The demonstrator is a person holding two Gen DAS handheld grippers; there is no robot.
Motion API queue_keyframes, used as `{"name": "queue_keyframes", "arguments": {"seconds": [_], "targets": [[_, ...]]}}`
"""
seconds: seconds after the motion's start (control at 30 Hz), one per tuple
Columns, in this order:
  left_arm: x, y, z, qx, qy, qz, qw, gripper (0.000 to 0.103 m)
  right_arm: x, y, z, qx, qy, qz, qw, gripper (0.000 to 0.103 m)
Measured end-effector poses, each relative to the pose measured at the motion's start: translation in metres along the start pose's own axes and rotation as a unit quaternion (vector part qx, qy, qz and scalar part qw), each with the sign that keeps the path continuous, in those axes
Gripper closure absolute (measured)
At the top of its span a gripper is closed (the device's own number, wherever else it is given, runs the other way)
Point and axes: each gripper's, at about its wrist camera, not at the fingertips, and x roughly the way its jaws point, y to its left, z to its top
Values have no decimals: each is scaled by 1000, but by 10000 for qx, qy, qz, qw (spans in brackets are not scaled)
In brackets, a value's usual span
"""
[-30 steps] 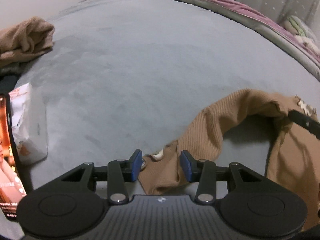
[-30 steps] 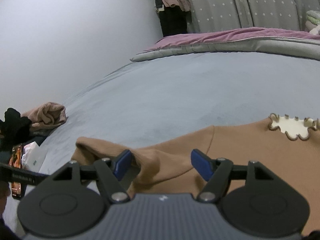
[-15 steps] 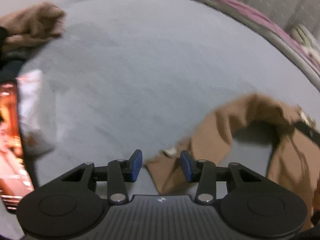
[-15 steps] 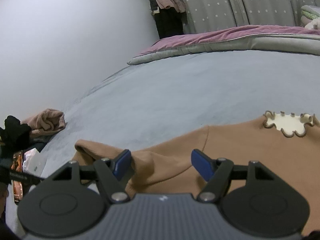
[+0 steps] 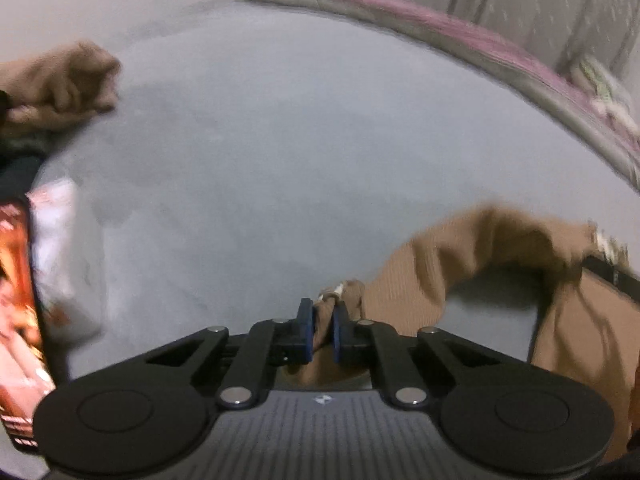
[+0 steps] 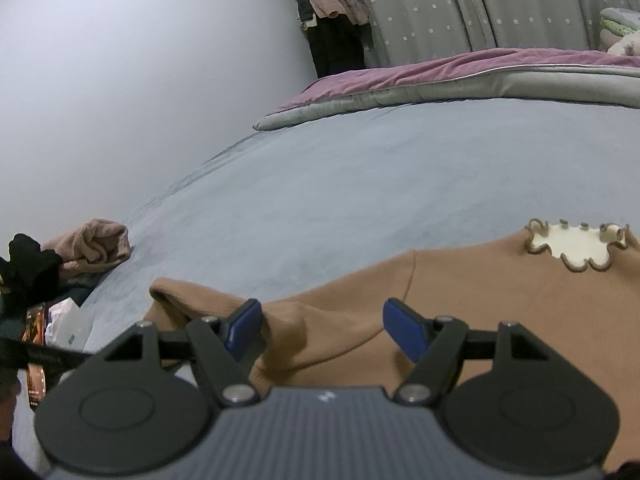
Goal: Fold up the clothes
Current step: 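Grasp the other sleeve's ruffled cuff with the left gripper, then pull the sleeve outward with the left gripper and open it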
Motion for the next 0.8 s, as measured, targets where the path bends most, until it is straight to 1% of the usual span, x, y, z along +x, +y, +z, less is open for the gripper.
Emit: {"name": "queue_keyframes", "arguments": {"seconds": [0.1, 0.2, 0.37, 0.5, 0.6, 0.63, 0.8], "targets": [[-15, 6, 9, -124, -660, 298, 9973, 95, 0, 0, 0, 16, -1, -5, 10000, 33], [-24, 14, 13, -289, -1181, 443, 9916, 95, 1, 0, -1, 31, -1, -10, 10000, 33], [-22, 31, 16, -715, -1713, 603, 9808, 95, 2, 0, -1, 57, -2, -18, 10000, 33], [-22, 41, 22, -998, -2133, 651, 9697, 95, 2, 0, -1, 77, -3, -24, 10000, 33], [-20, 48, 33, -1218, -2298, 714, 9629, 95, 3, 1, -2, 72, 1, -37, 10000, 33], [-17, 49, 38, -1303, -2266, 726, 9625, 95, 3, 1, -2, 70, 2, -41, 10000, 33], [-1, 53, 62, -1749, -1853, 764, 9640, 95, 4, 2, -4, 61, 7, -61, 10000, 33]]}}
